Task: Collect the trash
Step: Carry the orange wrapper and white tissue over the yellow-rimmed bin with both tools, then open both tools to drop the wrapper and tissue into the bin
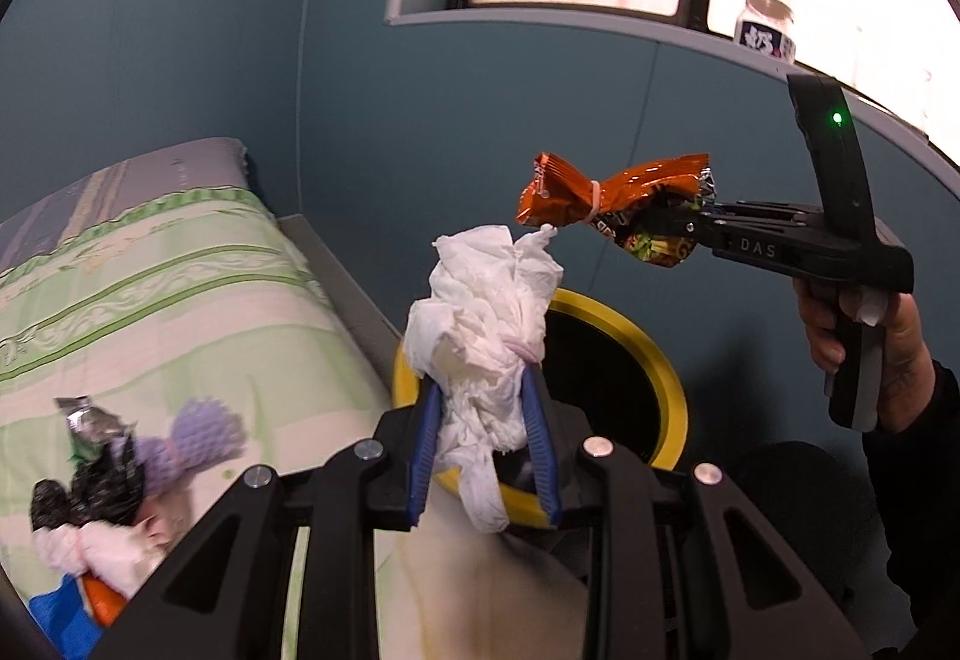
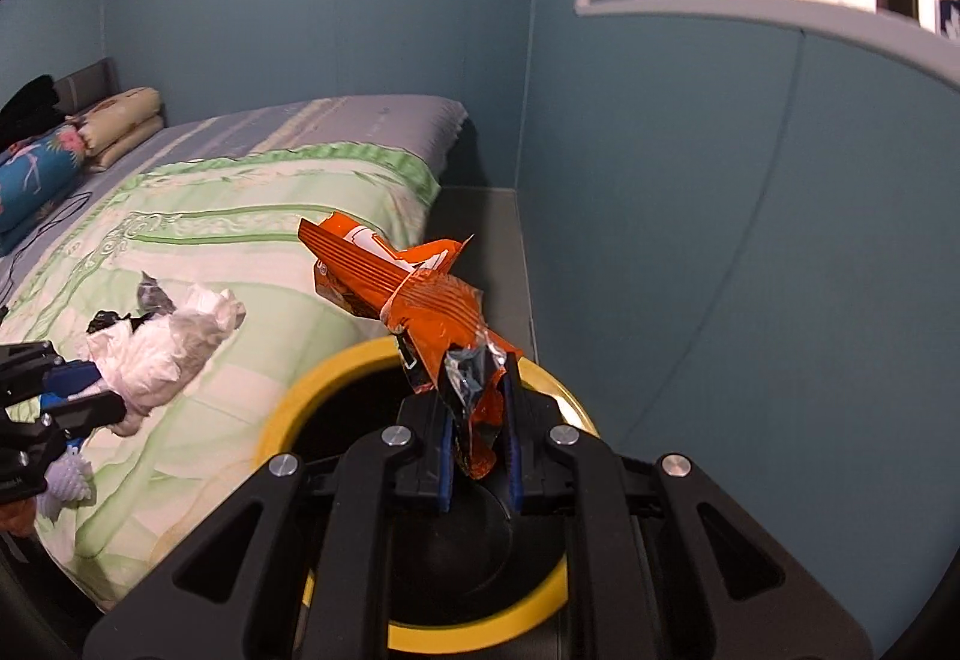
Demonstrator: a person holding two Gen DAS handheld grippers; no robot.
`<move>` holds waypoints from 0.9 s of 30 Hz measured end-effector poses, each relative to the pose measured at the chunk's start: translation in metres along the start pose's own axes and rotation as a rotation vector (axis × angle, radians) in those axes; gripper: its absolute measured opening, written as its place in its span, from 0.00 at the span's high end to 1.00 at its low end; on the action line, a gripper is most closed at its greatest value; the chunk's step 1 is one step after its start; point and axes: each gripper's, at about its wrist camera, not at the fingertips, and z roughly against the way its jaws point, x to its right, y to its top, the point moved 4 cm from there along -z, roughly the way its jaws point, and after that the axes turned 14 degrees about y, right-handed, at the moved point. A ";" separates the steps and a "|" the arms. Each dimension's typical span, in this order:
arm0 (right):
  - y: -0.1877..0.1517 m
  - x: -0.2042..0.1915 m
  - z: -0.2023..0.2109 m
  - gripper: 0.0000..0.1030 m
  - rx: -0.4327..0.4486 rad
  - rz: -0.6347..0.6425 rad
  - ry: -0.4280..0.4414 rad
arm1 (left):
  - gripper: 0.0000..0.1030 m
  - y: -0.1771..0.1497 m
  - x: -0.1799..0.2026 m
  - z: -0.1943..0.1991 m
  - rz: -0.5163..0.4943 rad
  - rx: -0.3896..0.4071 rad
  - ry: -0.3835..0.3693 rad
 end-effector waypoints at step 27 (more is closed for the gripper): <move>-0.018 0.049 -0.016 0.53 -0.079 -0.217 -0.044 | 0.26 -0.017 0.038 -0.065 0.034 -0.088 -0.013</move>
